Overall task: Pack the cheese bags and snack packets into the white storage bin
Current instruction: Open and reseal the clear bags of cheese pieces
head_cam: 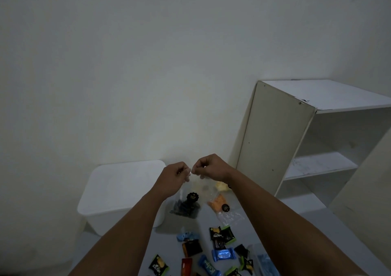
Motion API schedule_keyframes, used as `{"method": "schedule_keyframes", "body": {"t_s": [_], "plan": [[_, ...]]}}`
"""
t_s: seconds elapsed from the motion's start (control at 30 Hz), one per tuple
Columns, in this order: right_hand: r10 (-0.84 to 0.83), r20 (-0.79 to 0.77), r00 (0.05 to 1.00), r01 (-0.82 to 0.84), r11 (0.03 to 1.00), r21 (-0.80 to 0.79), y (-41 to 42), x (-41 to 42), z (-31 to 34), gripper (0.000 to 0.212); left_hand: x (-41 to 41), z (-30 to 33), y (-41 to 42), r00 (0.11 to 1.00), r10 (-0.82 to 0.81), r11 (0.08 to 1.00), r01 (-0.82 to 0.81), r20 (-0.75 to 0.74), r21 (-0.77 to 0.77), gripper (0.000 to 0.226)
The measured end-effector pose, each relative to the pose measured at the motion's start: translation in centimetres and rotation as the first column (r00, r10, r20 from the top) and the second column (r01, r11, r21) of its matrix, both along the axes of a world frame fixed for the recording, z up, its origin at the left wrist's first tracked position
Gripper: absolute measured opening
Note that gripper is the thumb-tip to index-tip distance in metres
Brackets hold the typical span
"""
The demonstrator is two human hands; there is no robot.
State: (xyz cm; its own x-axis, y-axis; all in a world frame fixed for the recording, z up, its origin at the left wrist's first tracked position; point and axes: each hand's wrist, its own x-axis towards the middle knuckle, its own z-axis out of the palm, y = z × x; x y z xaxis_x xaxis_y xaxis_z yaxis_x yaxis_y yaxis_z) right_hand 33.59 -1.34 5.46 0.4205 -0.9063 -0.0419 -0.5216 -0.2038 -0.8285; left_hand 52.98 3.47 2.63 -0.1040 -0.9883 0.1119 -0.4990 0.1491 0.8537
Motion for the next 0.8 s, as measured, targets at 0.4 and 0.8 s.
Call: {"method": "schedule_keyframes", "body": {"t_s": [0.4,0.8], "plan": [[-0.016,-0.037,0.999,0.017,1.0,0.014,-0.3,-0.6,-0.3,0.017,0.6,0.1,-0.5,0.993,0.092,0.996,-0.093,-0.077,-0.014,0.023],[-0.184,0.242,0.952,0.159,0.98,0.121,0.7,-0.3,0.0,0.021,0.3,0.3,-0.4,0.951,0.15,0.989,-0.147,-0.27,0.032,0.026]]}}
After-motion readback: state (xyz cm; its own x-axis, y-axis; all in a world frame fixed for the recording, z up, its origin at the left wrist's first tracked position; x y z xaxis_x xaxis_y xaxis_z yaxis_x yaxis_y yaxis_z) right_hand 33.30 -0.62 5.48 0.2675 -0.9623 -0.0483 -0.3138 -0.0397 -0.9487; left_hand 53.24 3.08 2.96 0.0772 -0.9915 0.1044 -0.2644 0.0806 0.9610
